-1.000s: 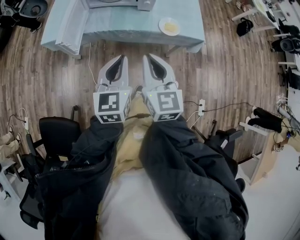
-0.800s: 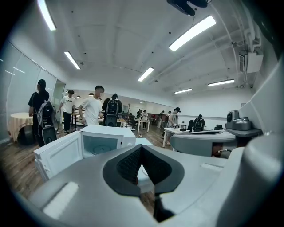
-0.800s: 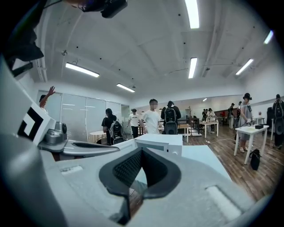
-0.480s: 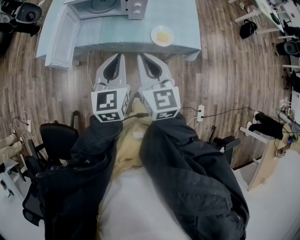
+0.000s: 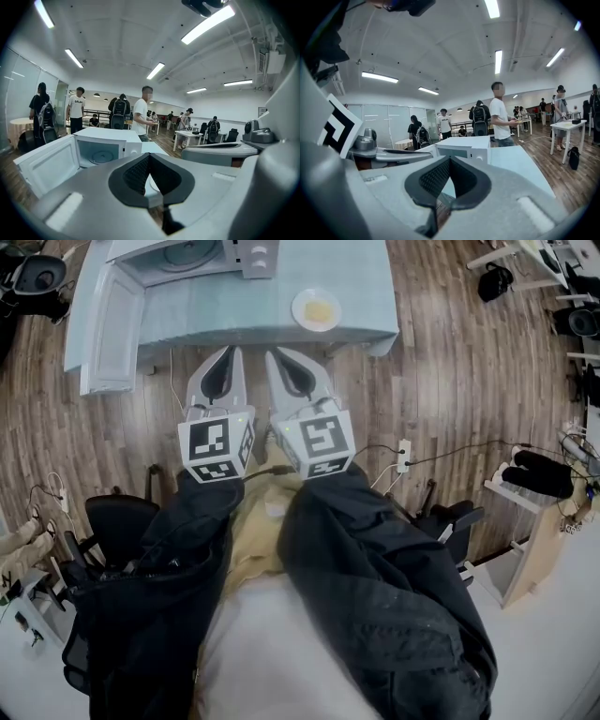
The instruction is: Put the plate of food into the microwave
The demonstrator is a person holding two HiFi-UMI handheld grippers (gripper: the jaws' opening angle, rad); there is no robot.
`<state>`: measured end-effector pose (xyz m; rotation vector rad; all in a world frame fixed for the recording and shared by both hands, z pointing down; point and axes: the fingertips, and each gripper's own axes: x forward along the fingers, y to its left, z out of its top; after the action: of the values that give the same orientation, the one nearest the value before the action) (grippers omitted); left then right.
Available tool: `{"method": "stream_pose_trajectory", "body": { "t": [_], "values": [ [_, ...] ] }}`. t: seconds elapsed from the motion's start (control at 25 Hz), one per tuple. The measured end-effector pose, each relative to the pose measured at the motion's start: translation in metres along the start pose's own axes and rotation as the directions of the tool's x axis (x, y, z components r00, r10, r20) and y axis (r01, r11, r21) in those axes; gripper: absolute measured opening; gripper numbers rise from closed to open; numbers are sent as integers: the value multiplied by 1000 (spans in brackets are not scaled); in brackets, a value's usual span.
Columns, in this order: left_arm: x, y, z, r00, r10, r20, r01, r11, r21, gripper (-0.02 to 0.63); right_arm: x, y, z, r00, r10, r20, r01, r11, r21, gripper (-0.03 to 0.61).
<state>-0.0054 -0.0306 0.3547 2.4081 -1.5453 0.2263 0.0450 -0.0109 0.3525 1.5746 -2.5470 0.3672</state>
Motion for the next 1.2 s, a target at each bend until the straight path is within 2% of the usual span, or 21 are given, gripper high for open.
{"method": "stream_pose_trajectory", "body": {
  "t": [0.2, 0.44, 0.68, 0.88, 1.2],
  "values": [
    [27, -1, 5, 997, -73, -1, 73, 997, 3, 0, 11, -21, 6, 997, -82, 8, 82, 997, -5, -3],
    [66, 27, 21, 990, -138, -3, 138, 990, 7, 0, 56, -40, 20, 987, -162, 1, 162, 987, 18, -2],
    [95, 60, 26, 984, -176, -26, 176, 984, 11, 0, 108, -38, 24, 985, -173, -22, 174, 984, 25, -2],
    [117, 89, 21, 982, -177, -57, 179, 984, 22, 0, 142, -38, 20, 983, -179, -50, 181, 983, 34, -2],
    [139, 92, -1, 970, -206, -125, 204, 978, -28, 0, 154, -57, -6, 969, -214, -123, 226, 970, 89, -1]
  ]
}}
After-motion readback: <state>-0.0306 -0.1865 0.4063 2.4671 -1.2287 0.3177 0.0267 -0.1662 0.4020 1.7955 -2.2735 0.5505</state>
